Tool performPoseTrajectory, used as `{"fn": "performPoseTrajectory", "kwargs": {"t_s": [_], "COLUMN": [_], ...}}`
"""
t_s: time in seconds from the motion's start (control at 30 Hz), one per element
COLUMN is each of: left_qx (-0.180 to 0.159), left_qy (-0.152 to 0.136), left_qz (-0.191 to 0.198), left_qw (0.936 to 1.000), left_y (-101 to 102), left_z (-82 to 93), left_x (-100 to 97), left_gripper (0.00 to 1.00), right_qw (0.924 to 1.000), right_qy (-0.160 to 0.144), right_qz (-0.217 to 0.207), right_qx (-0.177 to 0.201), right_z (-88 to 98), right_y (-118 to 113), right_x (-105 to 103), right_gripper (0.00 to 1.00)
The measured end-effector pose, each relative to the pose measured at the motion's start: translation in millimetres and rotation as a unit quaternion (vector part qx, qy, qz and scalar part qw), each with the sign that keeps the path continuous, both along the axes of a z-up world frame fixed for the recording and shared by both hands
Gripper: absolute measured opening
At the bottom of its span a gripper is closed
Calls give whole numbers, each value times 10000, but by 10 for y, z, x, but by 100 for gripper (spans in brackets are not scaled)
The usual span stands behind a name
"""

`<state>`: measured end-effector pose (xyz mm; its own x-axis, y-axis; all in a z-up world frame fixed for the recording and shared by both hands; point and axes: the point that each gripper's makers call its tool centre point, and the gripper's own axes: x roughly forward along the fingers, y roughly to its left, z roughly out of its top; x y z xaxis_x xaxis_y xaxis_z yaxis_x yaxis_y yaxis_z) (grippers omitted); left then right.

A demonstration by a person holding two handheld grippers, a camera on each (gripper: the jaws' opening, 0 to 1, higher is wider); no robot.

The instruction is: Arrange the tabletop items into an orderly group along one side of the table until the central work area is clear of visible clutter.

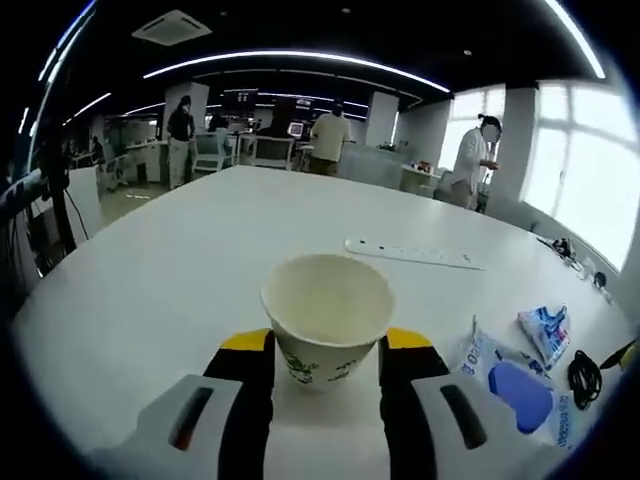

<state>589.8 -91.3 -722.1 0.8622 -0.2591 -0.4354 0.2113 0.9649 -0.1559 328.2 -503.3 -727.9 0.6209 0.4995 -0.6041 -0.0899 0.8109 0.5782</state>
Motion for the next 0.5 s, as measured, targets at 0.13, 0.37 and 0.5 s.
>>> {"fn": "performPoseTrajectory", "kwargs": {"t_s": [0.13, 0.37, 0.5], "left_qx": [-196, -337, -394], "left_qy": [161, 232, 214], "left_qz": [175, 269, 298], "left_qw": [9995, 9988, 9985], "left_y": [18, -10, -102], "left_z": [-26, 23, 139], "left_x": [-4, -102, -214], "left_gripper": [50, 72, 87], "right_qw": [10000, 9999, 9999], "right_qy": [-25, -69, -86], "right_qz": [-6, -16, -17], "right_qx": [20, 76, 101], "right_z": [10, 22, 20], "right_y": [0, 11, 14], "right_x": [4, 6, 2], "right_gripper": [60, 60, 60]}}
